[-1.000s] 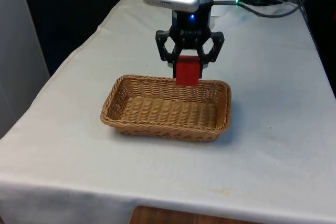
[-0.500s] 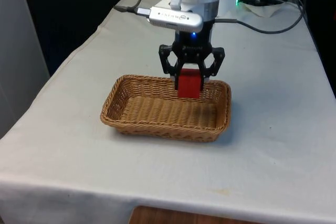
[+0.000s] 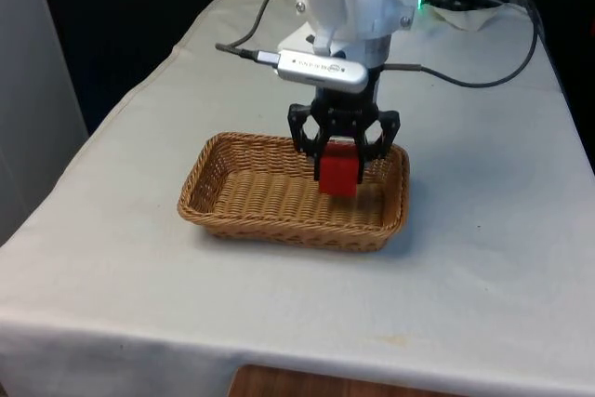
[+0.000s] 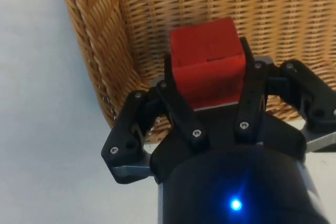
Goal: Pick up the cube and place it into the basket.
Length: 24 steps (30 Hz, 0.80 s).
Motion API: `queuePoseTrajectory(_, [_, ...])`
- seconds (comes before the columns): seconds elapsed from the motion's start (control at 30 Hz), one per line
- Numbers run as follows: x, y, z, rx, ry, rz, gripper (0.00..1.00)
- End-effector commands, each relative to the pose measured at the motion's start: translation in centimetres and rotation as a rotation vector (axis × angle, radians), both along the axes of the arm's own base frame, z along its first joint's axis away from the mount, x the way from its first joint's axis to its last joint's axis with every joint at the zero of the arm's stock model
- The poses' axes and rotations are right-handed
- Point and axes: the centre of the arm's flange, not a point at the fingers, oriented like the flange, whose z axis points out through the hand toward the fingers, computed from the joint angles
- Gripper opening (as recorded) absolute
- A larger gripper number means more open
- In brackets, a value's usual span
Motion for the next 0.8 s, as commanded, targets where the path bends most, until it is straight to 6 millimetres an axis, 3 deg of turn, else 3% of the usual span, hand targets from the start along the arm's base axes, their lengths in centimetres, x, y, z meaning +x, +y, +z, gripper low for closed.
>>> queuePoseTrajectory(0.0, [0.0,0.1,-0.4,0.002,-0.011,-0.006,0.01])
queuePoseTrajectory(0.77, [-0.1,0.3,-4.1,-0.009,-0.002,-0.026,0.01])
